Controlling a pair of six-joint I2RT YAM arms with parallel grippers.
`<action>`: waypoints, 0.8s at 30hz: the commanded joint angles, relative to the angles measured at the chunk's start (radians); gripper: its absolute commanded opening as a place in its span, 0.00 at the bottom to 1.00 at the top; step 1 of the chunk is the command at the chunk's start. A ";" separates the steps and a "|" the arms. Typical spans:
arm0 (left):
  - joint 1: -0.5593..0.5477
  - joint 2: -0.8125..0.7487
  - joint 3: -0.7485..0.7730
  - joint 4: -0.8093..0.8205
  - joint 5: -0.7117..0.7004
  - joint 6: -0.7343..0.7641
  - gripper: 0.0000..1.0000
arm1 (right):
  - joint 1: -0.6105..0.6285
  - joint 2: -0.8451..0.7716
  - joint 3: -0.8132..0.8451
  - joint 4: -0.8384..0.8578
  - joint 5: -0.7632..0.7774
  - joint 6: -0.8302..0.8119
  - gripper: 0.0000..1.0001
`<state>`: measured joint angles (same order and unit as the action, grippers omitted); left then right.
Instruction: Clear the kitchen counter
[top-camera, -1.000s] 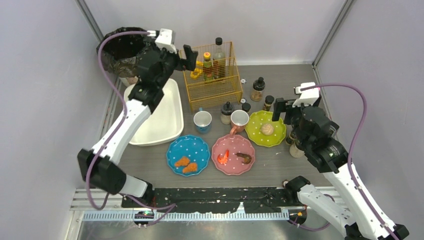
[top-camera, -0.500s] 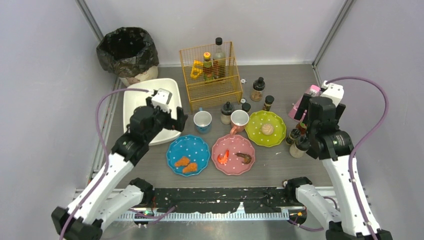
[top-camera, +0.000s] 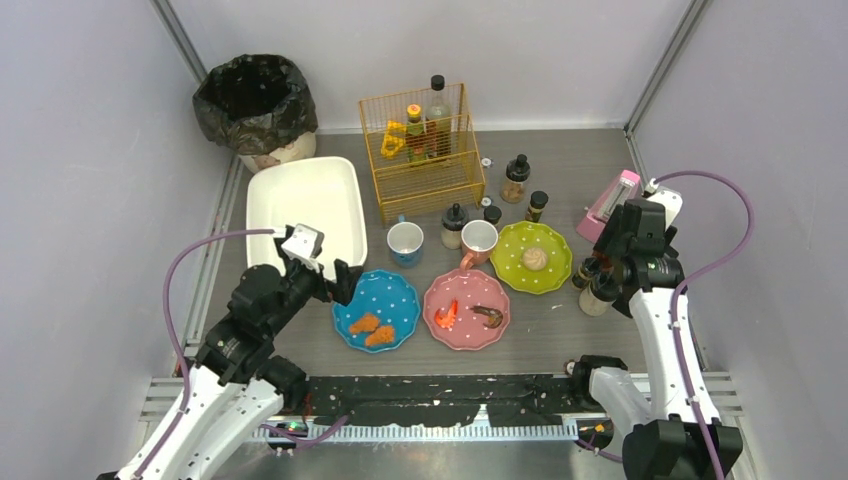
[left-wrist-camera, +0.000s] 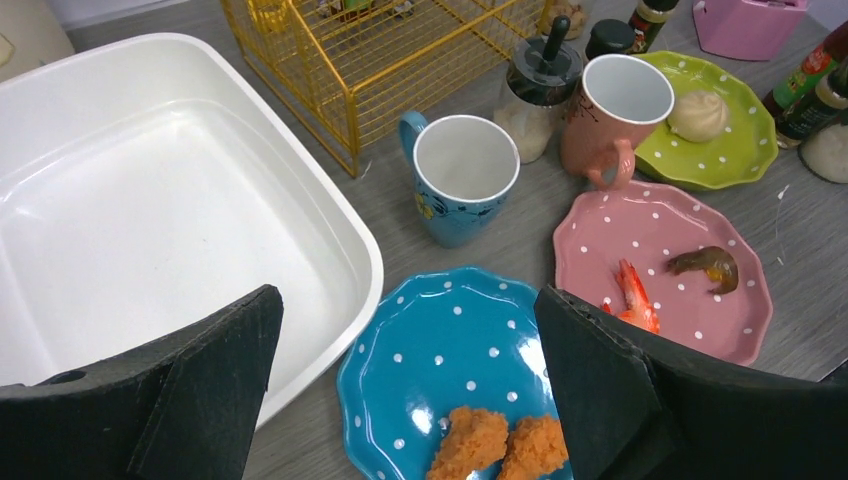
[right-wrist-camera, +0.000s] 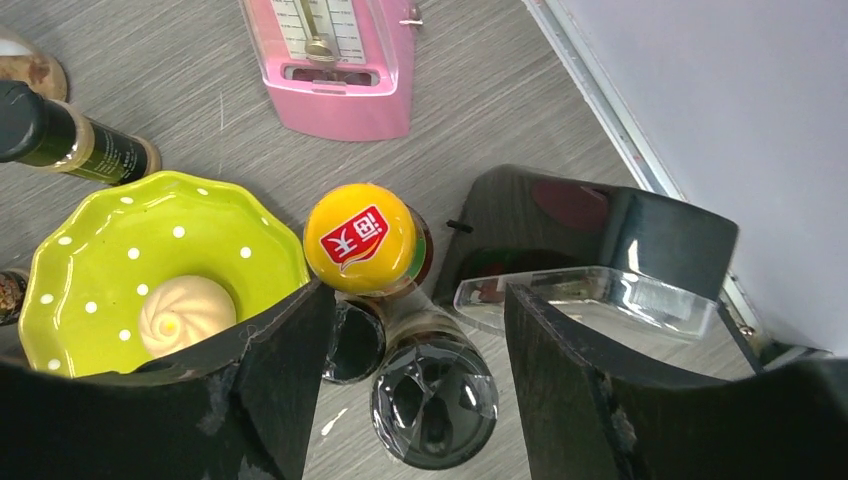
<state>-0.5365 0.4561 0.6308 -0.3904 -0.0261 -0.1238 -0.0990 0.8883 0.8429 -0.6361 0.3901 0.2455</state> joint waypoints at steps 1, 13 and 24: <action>-0.014 -0.020 -0.002 -0.013 0.007 0.005 1.00 | -0.039 -0.007 -0.021 0.161 -0.105 -0.048 0.68; -0.014 0.111 0.038 0.035 0.061 -0.016 1.00 | -0.056 0.046 0.029 0.165 -0.127 -0.065 0.54; -0.017 0.220 0.091 0.099 0.182 -0.008 0.99 | -0.056 0.018 0.075 0.141 -0.085 -0.082 0.09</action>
<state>-0.5480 0.6628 0.6662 -0.3752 0.0837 -0.1314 -0.1482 0.9379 0.8322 -0.5163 0.2714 0.1810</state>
